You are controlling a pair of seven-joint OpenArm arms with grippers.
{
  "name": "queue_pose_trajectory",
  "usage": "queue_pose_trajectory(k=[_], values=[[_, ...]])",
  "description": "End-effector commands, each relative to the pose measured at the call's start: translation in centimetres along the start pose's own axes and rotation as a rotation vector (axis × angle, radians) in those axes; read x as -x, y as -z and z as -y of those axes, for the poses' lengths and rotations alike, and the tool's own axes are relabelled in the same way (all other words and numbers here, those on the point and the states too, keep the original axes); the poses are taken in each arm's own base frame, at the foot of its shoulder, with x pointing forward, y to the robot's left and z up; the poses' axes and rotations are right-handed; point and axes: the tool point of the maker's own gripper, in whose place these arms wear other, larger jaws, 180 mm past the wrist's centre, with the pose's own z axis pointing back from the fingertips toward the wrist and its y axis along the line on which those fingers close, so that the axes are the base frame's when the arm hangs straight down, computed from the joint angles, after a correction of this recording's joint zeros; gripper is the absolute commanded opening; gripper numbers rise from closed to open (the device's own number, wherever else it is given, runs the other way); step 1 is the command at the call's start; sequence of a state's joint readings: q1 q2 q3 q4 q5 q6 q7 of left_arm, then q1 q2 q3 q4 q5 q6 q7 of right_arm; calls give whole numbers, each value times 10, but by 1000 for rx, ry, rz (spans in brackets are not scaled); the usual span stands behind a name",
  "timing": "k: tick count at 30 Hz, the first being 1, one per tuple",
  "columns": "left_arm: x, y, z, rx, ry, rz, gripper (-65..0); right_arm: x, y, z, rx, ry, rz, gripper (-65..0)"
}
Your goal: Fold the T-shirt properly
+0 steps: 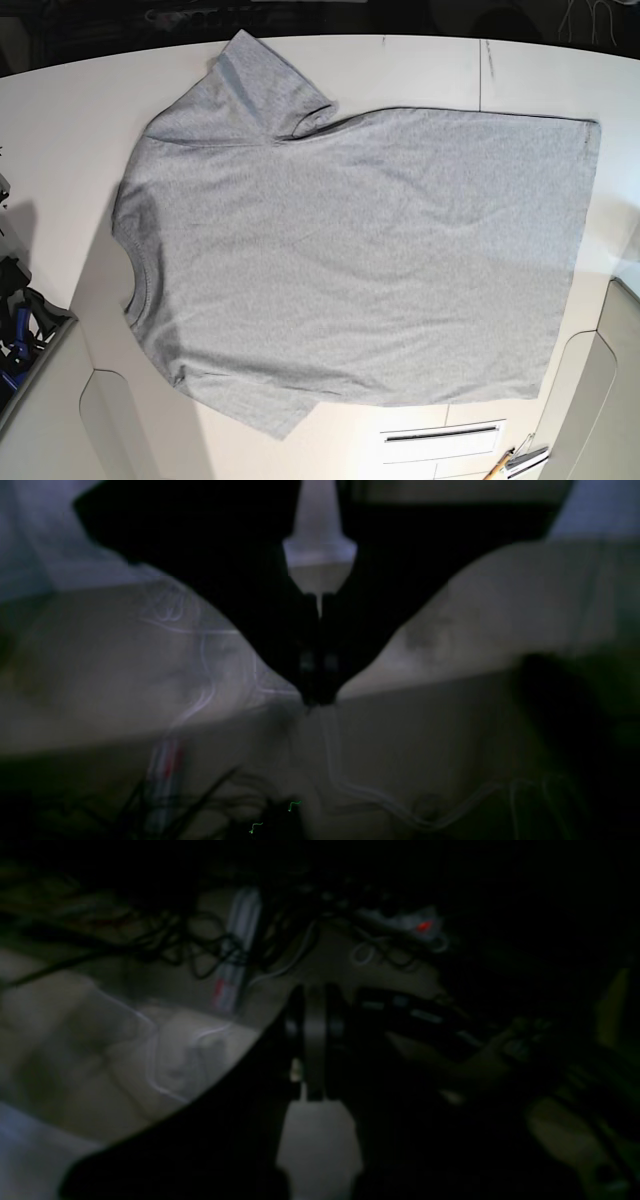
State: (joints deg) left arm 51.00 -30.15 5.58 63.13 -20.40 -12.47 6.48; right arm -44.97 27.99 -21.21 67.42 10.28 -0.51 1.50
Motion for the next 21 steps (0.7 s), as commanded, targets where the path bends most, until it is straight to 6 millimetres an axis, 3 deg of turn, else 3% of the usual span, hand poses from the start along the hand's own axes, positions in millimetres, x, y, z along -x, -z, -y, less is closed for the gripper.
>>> queue_pose_trajectory(k=[1, 5, 9, 12, 16, 18, 21], values=[[6, -15, -12, -8, 18, -13, -650, 6, -17, 6, -6, -14, 1, -650], [-2, -64, -40, 2, 26, -25, -650, 1, -71, 33, 24, 21, 1, -650], [-37, -109, -48, 83, 19, 2, -650, -46, -120, 72, 111, 72, 128, -650], [-94, -144, -47, 176, 37, 135, -650, -104, -154, 101, 166, 104, 291, -650], [-171, -195, -56, 196, -15, 416, -650, -168, -188, 118, 137, 188, 497, -650], [-195, -217, -58, 190, -57, 532, -650, -189, -196, 117, 69, 273, 578, -650], [-221, -233, -60, 190, -111, 653, -650, -220, -201, 114, -54, 433, 723, -650]])
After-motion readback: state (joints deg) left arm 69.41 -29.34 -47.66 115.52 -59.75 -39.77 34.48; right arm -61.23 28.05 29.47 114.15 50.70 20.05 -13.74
